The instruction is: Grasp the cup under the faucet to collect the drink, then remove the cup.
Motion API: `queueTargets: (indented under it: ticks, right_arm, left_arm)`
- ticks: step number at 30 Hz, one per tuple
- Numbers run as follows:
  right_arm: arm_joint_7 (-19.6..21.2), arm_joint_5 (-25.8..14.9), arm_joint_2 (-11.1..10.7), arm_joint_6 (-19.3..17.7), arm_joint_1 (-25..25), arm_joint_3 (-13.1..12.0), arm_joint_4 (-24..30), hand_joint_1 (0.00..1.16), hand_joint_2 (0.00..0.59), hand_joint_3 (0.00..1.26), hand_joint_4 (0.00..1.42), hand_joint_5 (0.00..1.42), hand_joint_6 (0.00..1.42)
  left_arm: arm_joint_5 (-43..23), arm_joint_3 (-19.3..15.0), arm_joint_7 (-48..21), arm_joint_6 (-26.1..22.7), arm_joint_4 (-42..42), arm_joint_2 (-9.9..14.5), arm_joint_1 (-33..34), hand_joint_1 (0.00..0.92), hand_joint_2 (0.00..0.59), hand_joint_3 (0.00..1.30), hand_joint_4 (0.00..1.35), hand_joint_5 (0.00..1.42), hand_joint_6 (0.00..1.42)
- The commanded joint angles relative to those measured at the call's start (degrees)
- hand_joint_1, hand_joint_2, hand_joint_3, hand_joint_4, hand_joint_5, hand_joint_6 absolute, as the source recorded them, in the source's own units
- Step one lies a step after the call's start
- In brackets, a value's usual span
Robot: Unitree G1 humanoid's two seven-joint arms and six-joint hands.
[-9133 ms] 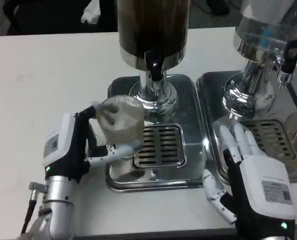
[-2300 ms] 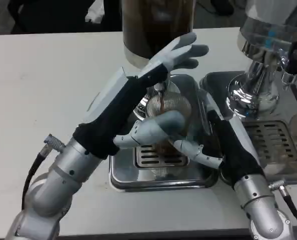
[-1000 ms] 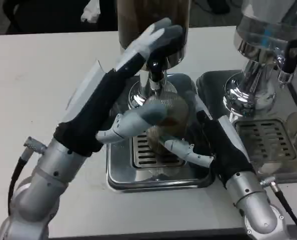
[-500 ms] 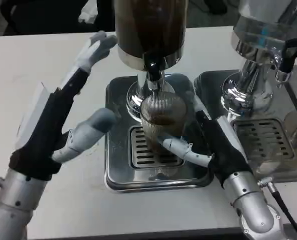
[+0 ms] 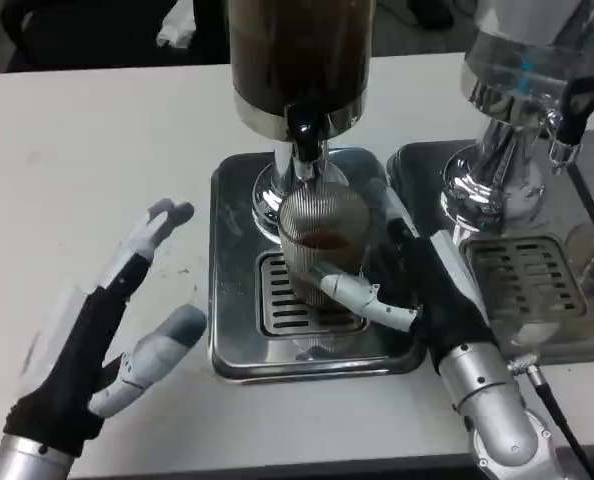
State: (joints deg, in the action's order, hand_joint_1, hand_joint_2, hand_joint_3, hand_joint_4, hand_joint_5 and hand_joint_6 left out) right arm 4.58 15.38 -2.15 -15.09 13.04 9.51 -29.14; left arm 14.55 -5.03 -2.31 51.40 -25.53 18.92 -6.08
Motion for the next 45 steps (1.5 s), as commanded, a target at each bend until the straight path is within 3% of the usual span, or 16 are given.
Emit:
queueTargets:
  ticks: [1, 12, 24, 30, 37, 45]
  right_arm:
    - [-0.2, -1.0, 0.7, -1.7, 1.3, 0.1, -1.5, 0.69, 0.205, 0.00, 0.00, 0.00, 0.00]
    - [0.0, -1.5, 1.1, -5.0, 4.1, 0.1, -6.8, 0.70, 0.203, 0.00, 0.00, 0.00, 0.00]
    - [1.4, -2.0, 3.1, -11.3, 7.7, -0.3, -15.9, 0.78, 0.185, 0.00, 0.00, 0.00, 0.00]
    - [0.8, -2.4, 3.5, -11.8, 8.5, -0.1, -17.9, 0.80, 0.180, 0.00, 0.00, 0.00, 0.00]
    - [-0.1, -2.7, 4.3, -11.5, 8.5, 0.2, -19.4, 0.83, 0.176, 0.00, 0.00, 0.03, 0.18]
    - [-0.4, -3.4, 5.0, -10.5, 9.5, -0.2, -21.4, 0.87, 0.181, 0.00, 0.06, 0.13, 0.28]
  left_arm:
    - [1.9, 0.9, 1.7, 0.6, -3.5, 0.9, -0.4, 0.000, 0.132, 0.13, 0.00, 0.07, 0.00]
    - [1.7, 1.9, 3.1, 1.2, -7.8, 1.3, -0.3, 0.000, 0.132, 0.13, 0.00, 0.07, 0.00]
    - [0.9, 1.9, 3.0, 1.1, -7.5, 1.3, -1.2, 0.000, 0.132, 0.13, 0.00, 0.07, 0.00]
    - [0.2, 1.7, 3.2, 0.9, -6.8, 0.9, -1.6, 0.000, 0.132, 0.13, 0.00, 0.07, 0.00]
    - [0.0, 1.6, 3.6, 0.8, -6.3, 0.8, -2.2, 0.000, 0.133, 0.14, 0.00, 0.07, 0.00]
    - [-0.4, 1.3, 3.9, 0.4, -5.6, 0.6, -2.9, 0.000, 0.131, 0.14, 0.00, 0.08, 0.00]
